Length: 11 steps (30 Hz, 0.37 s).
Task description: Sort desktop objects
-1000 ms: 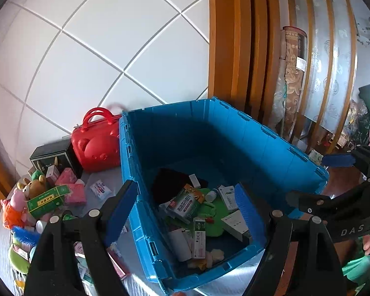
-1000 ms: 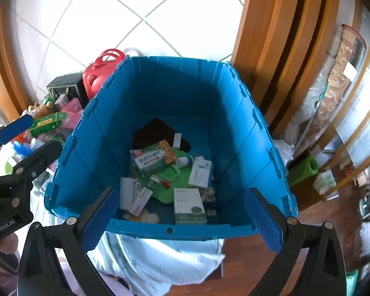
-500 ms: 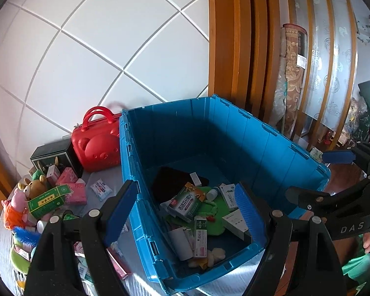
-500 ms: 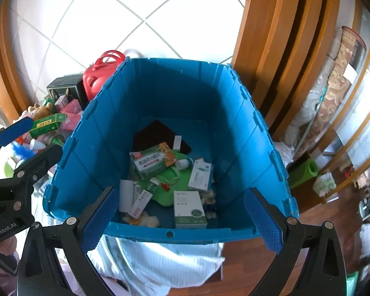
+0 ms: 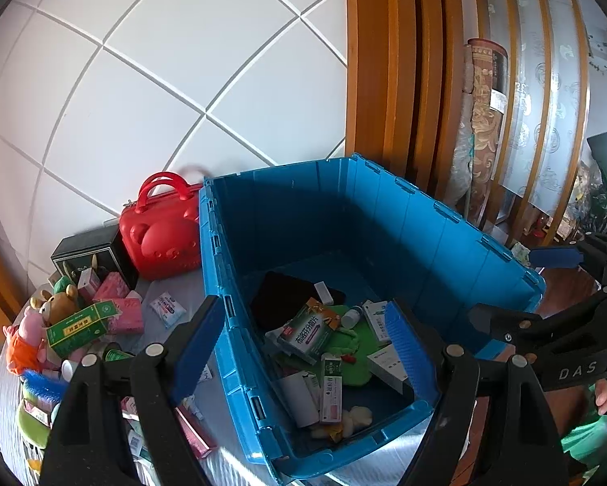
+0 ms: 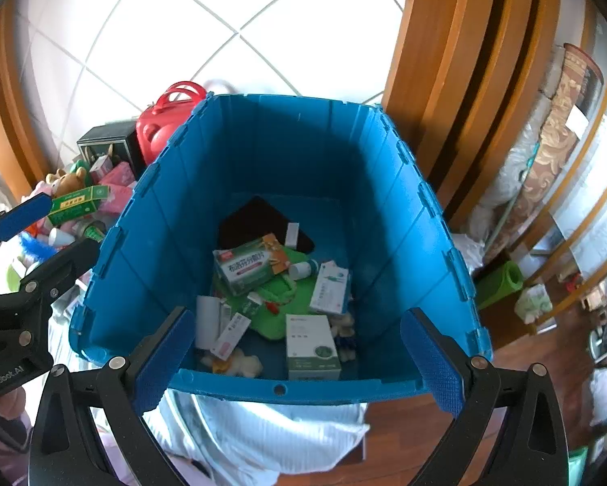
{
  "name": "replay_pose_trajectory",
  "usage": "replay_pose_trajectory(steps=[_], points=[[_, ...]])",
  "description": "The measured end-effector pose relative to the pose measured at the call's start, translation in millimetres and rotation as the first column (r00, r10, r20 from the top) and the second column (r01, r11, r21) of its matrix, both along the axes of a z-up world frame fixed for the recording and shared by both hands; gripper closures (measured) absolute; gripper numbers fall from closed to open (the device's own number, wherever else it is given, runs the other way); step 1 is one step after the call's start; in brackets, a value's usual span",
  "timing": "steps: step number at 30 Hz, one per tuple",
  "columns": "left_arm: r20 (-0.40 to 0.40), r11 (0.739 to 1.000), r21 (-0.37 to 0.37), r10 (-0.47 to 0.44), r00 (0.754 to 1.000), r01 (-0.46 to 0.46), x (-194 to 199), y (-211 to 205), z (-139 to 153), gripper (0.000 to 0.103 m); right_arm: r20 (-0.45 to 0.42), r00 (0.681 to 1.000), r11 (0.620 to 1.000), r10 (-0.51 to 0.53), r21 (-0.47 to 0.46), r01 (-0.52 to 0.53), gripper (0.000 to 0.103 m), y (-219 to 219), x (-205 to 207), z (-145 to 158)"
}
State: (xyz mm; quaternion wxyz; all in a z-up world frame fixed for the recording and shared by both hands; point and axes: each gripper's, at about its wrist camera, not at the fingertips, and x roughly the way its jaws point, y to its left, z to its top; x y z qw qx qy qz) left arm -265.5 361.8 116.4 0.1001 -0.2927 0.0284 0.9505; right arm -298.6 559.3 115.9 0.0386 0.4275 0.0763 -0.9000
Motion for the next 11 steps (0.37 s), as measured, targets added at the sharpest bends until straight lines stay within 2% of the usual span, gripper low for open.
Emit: replay_pose_trajectory(steps=[11], points=[[-0.001,1.0,0.005,-0.002,1.0,0.002,0.7,0.2,-0.5,0.022,0.007,1.0,1.0,-0.004,-0.003,0.004,0.0,-0.7,-3.3,-1.5]])
